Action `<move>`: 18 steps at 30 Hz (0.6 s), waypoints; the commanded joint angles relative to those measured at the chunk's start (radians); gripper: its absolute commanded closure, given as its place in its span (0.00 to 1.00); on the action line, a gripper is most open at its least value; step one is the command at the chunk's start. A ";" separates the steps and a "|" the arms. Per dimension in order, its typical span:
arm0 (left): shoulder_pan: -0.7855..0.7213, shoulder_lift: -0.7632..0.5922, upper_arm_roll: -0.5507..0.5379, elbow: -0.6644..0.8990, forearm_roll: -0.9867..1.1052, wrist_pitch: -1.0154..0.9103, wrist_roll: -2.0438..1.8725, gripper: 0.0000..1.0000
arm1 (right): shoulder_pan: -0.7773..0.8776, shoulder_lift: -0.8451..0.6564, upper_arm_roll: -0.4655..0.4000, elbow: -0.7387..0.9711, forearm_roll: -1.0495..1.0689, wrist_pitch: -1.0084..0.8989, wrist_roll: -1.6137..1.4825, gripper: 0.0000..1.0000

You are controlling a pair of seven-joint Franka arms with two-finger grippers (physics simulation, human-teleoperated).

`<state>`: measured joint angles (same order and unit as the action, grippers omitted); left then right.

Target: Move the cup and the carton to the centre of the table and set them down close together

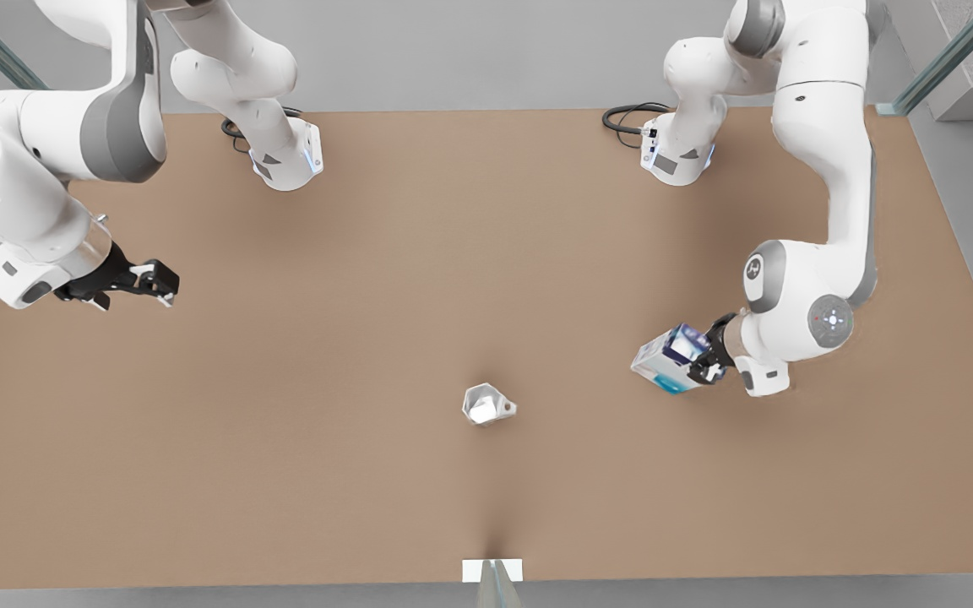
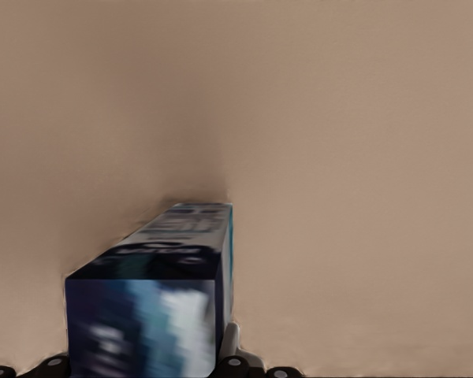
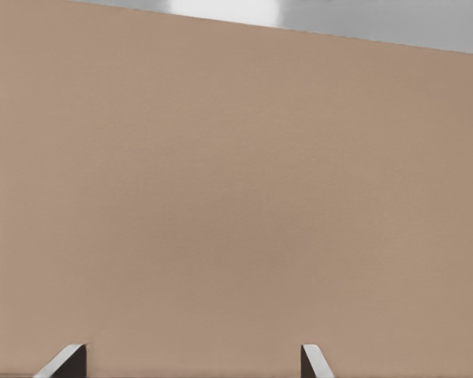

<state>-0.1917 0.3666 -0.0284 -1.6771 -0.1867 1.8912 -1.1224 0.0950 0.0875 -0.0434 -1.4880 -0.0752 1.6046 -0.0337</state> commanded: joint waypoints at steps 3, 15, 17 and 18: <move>-0.163 0.003 -0.001 0.051 0.004 -0.009 -0.126 0.41 | 0.005 -0.003 0.000 0.000 -0.018 -0.028 0.003 0.00; -0.391 0.198 -0.073 0.249 -0.083 0.132 -0.516 0.39 | 0.005 -0.002 0.000 -0.008 -0.011 -0.037 0.003 0.00; -0.393 0.213 -0.073 0.249 -0.076 0.140 -0.514 0.00 | 0.008 -0.002 0.000 -0.006 -0.011 -0.037 0.000 0.00; -0.393 0.213 -0.073 0.249 -0.074 0.140 -0.514 0.00 | 0.008 -0.002 0.000 -0.005 -0.011 -0.037 0.005 0.00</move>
<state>-0.5846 0.5799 -0.1014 -1.4282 -0.2630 2.0310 -1.6368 0.1070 0.0860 -0.0429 -1.4926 -0.0859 1.5677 -0.0292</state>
